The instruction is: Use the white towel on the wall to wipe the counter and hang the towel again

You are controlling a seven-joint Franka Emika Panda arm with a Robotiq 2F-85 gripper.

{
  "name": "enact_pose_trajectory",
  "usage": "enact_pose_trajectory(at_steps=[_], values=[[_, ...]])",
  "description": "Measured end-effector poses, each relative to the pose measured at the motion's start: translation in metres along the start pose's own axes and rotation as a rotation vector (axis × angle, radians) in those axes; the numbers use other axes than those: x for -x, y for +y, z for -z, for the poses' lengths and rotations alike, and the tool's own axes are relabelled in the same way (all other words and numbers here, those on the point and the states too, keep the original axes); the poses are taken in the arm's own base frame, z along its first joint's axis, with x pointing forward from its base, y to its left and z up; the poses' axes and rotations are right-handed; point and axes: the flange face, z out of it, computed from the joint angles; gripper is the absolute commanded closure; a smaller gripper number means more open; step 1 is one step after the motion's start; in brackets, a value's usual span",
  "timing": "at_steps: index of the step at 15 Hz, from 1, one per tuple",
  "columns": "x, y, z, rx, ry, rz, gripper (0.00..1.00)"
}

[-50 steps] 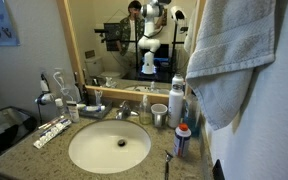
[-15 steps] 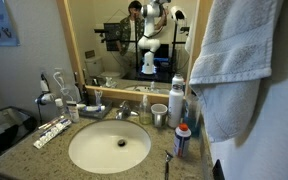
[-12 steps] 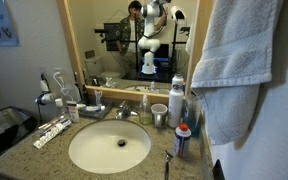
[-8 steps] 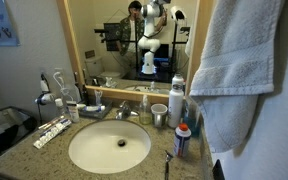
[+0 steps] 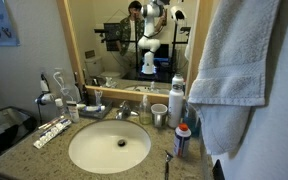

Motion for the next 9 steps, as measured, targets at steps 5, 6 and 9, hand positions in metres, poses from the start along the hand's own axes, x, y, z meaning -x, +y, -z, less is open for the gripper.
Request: enact_pose_trajectory(at_steps=[5,6,9], values=[[0.016,-0.003,0.009,-0.106,-0.126,0.12,0.0],[0.02,-0.004,0.013,-0.133,-0.15,0.154,0.0],[0.036,-0.007,0.022,-0.209,-0.227,0.26,0.0]])
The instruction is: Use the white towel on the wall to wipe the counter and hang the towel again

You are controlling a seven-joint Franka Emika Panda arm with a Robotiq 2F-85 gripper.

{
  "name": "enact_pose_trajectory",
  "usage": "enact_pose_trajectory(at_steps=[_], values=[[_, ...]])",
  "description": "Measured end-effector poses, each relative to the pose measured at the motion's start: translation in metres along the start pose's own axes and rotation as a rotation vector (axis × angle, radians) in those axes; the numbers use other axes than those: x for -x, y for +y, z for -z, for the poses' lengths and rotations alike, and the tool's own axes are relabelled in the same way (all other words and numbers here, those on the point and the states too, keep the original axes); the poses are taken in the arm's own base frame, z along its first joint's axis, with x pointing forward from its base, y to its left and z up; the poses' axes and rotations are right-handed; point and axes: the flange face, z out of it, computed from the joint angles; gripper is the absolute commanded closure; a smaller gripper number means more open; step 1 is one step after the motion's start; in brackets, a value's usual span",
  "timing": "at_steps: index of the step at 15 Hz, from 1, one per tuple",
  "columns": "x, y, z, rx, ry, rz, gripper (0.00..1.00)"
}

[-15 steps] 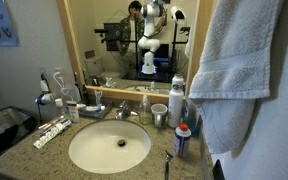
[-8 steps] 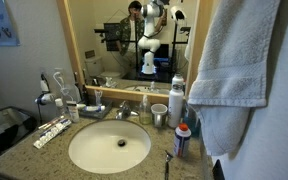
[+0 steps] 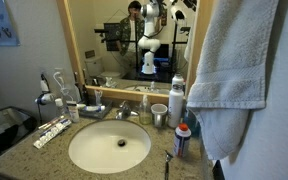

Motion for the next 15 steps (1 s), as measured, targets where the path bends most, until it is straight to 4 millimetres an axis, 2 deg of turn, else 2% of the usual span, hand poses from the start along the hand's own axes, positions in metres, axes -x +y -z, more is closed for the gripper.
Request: enact_pose_trajectory(at_steps=[3,6,11,15], values=[[0.022,-0.017,0.007,-0.081,-0.076,0.126,0.0],[0.056,-0.046,0.022,-0.153,-0.115,0.266,0.0],[0.139,-0.089,0.062,-0.251,-0.143,0.522,0.0],[0.21,-0.105,0.087,-0.303,-0.151,0.703,0.0]])
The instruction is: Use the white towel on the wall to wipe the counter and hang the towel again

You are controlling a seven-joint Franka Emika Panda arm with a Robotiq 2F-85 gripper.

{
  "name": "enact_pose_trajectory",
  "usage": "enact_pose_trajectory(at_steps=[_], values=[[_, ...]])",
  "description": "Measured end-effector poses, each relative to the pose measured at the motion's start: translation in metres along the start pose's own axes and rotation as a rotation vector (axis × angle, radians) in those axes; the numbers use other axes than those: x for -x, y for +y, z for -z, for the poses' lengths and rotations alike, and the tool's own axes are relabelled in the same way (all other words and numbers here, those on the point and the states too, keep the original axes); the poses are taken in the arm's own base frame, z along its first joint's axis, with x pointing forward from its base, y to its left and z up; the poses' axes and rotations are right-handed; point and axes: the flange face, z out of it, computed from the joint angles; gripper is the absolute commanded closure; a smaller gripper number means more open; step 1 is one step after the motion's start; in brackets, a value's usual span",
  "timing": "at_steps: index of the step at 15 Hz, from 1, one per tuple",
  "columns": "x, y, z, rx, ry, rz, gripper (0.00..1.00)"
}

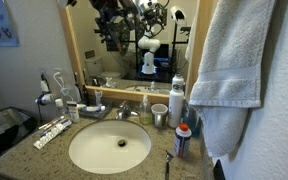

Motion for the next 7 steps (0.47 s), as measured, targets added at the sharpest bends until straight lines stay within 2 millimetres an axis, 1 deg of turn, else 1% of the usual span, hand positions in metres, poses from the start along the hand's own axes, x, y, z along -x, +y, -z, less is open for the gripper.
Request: enact_pose_trajectory(at_steps=[3,7], values=[[0.029,-0.029,-0.001,-0.014,-0.01,0.075,0.0],[0.054,-0.05,-0.006,-0.018,-0.025,0.131,0.0]])
